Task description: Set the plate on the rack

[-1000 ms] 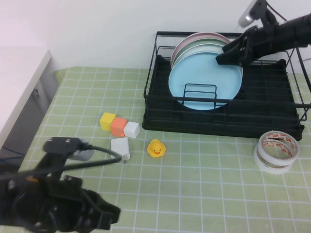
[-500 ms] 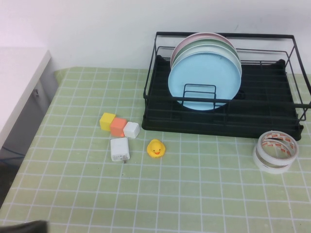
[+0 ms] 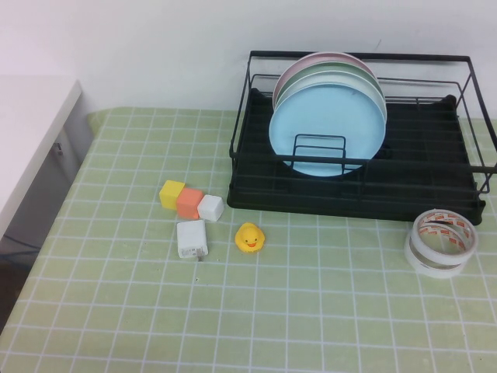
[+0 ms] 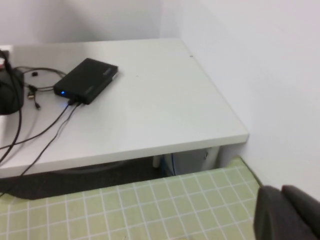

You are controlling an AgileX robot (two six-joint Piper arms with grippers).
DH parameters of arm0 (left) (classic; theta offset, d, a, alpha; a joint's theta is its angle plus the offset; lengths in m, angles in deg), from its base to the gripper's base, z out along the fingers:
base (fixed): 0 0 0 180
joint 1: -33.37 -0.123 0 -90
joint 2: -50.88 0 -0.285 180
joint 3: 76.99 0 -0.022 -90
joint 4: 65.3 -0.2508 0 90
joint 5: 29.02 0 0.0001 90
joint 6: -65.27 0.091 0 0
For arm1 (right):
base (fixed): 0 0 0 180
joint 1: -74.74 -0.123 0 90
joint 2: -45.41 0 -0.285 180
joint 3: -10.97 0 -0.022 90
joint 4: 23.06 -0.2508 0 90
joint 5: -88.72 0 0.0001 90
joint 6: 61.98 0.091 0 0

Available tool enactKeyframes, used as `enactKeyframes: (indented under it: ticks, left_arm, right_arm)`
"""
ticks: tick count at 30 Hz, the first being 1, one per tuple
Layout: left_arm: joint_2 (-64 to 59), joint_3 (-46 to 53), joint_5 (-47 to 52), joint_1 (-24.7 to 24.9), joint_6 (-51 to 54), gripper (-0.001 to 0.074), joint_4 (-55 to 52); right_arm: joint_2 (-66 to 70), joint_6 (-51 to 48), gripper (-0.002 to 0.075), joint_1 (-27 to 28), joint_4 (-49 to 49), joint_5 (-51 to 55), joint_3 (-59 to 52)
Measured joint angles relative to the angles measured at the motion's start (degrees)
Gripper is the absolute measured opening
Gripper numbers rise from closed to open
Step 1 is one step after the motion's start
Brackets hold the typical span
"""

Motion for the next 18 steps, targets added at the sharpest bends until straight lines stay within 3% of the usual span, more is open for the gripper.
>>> enactKeyframes:
  ticks: [10, 18]
  left_arm:
    - [0.09, 0.03, 1.85, 0.0, -0.13, 0.0, -0.13]
    - [0.09, 0.03, 1.83, 0.0, -0.13, 0.0, -0.25]
  right_arm:
    - [-11.35, 4.97, 0.0009, -1.3, 9.02, 0.0, -1.56]
    - [-29.0, 5.4, 0.0009, -1.3, 16.66, 0.0, -17.99]
